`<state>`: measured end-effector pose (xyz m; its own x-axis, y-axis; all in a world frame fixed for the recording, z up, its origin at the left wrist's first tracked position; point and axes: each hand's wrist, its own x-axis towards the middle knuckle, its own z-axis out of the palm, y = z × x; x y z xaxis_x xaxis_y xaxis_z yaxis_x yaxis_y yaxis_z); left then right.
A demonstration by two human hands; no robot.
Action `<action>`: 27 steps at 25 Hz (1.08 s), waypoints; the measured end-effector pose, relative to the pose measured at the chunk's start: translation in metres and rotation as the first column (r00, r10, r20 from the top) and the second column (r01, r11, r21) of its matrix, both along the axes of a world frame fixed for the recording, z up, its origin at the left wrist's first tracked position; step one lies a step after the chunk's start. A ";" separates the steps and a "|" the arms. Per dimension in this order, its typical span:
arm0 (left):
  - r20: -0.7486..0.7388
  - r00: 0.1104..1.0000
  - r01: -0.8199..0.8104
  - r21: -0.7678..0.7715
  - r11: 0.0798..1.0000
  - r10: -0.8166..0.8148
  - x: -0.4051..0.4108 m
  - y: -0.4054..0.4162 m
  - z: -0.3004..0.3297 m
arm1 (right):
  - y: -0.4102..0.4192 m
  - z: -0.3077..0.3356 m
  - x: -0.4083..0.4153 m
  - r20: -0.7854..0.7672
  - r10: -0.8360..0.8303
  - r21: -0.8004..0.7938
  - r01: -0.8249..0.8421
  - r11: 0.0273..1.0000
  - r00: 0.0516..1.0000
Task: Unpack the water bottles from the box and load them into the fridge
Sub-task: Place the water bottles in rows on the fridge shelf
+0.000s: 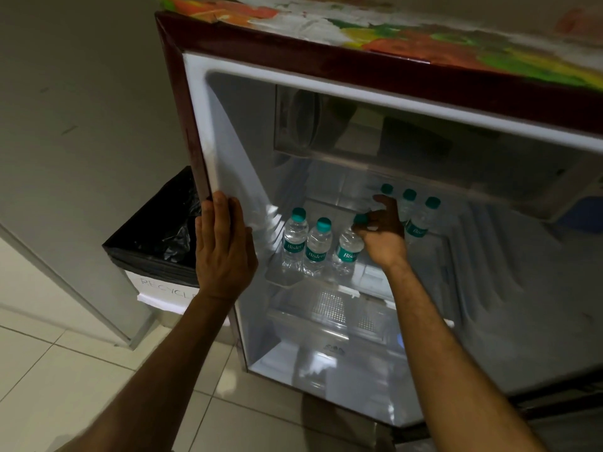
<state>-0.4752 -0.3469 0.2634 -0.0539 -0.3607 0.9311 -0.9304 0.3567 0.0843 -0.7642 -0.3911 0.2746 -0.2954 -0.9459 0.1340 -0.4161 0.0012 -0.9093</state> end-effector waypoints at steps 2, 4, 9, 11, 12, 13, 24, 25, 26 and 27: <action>-0.002 1.000 0.003 0.002 1.000 -0.003 0.000 0.000 -0.001 | 0.007 -0.010 0.004 0.025 -0.003 0.027 0.002 1.000 1.000; -0.004 1.000 0.004 0.002 1.000 -0.004 -0.001 0.000 0.000 | 0.010 -0.016 0.009 0.013 -0.004 0.033 0.003 0.999 1.000; -0.004 1.000 -0.004 0.005 1.000 0.004 0.000 0.000 0.001 | 0.017 -0.018 0.018 -0.071 0.043 -0.024 -0.044 0.999 0.997; -0.001 1.000 -0.008 -0.004 1.000 0.008 0.000 0.000 0.001 | 0.017 -0.017 0.019 -0.109 0.050 -0.019 -0.052 0.998 0.993; -0.001 1.000 -0.008 -0.006 1.000 0.008 -0.001 0.000 0.001 | 0.017 -0.016 0.018 -0.115 0.057 -0.017 -0.060 0.998 0.992; -0.003 1.000 -0.005 -0.004 1.000 0.005 -0.001 0.000 0.001 | 0.017 -0.016 0.018 -0.122 0.067 -0.016 -0.070 0.997 0.990; -0.001 1.000 -0.011 -0.005 1.000 0.011 0.000 0.000 0.001 | 0.010 -0.003 0.011 -0.148 0.062 0.024 -0.059 0.998 0.987; -0.002 1.000 -0.012 -0.005 1.000 0.012 0.000 0.000 0.001 | 0.001 0.002 0.005 -0.122 0.005 0.023 -0.002 1.000 0.993; 0.000 1.000 -0.011 -0.007 1.000 0.011 0.000 0.001 0.001 | -0.011 0.008 -0.003 -0.123 -0.069 0.008 0.070 0.997 0.990; 0.001 1.000 -0.009 -0.010 1.000 0.009 0.000 0.001 0.002 | -0.024 0.012 -0.013 -0.179 -0.154 -0.037 0.150 0.988 0.972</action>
<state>-0.4756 -0.3461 0.2651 -0.0521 -0.3520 0.9346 -0.9337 0.3492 0.0794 -0.7777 -0.4149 0.2861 -0.4041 -0.8881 0.2191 -0.5700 0.0572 -0.8196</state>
